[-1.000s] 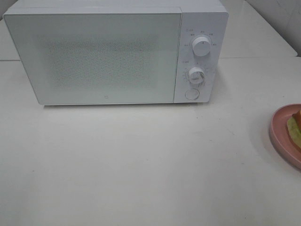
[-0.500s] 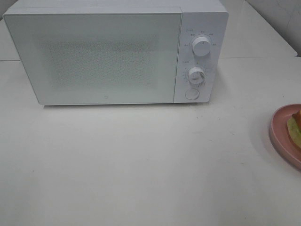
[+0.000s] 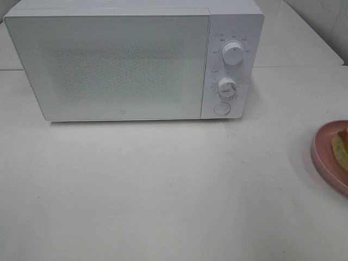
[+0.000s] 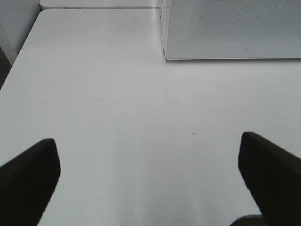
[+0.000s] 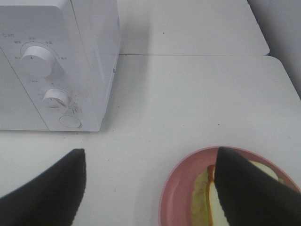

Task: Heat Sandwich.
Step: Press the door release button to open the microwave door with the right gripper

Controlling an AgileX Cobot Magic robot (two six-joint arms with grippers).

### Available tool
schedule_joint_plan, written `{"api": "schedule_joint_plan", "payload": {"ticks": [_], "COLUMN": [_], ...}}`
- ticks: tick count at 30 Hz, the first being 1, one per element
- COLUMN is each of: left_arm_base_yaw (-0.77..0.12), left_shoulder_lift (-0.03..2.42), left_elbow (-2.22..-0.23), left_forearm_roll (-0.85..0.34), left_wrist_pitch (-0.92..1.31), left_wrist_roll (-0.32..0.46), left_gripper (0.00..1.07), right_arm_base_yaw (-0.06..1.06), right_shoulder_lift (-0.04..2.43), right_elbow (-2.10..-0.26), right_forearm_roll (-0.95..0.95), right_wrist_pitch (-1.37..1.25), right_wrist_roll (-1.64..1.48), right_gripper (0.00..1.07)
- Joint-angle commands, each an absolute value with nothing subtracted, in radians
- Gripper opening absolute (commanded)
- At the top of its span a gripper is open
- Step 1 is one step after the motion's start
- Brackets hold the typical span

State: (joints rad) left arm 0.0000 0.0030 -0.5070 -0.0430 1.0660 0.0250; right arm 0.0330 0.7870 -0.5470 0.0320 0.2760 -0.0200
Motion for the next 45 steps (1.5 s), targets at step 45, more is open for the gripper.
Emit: {"api": "schedule_joint_plan", "payload": {"ticks": [45], "left_arm_base_yaw": [-0.001], "left_shoulder_lift": [0.003], "left_elbow": [-0.516], "left_forearm_roll": [-0.045], "left_wrist_pitch": [1.069], "left_wrist_roll": [0.027], "left_gripper": [0.98], "right_arm_base_yaw": [0.596], "right_shoulder_lift": [1.56], "right_elbow": [-0.292], "right_forearm_roll": [0.59], "right_wrist_pitch": [-1.168], "right_wrist_roll": [-0.308], "right_gripper": [0.74]}}
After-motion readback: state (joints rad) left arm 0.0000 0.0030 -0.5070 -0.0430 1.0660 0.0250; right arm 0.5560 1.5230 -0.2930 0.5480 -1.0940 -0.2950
